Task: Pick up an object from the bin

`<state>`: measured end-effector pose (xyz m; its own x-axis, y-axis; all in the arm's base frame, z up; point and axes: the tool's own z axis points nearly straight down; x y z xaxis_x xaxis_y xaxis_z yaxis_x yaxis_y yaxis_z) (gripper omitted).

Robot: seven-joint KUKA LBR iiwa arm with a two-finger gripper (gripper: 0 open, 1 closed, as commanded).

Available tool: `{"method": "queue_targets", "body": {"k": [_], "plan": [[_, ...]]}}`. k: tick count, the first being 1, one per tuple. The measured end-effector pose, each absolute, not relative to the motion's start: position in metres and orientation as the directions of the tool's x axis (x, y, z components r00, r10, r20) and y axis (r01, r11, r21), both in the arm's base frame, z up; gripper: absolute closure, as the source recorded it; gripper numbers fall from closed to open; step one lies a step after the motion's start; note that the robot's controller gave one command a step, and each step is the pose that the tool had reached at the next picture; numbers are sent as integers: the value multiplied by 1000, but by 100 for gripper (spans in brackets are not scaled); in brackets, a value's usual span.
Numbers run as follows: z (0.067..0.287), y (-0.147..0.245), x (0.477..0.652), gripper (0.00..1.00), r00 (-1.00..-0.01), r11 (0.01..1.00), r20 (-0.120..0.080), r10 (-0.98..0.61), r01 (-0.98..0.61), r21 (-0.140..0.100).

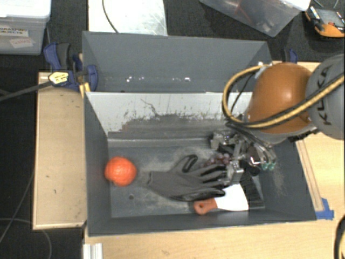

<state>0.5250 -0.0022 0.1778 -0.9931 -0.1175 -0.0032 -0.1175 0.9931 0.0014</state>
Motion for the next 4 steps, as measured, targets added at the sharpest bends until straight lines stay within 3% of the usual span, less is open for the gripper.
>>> {"method": "queue_targets", "body": {"k": [1, 2, 3, 4], "plan": [[133, -40, 513, 0, -996, 996, -3, -86, -86, -1], [120, -7, 518, 100, -855, 855, -11, -518, -518, -2], [120, -7, 518, 100, -856, 856, -11, -517, -517, -2], [107, -2, 516, 0, -864, 864, -11, -503, -503, 0]]}}
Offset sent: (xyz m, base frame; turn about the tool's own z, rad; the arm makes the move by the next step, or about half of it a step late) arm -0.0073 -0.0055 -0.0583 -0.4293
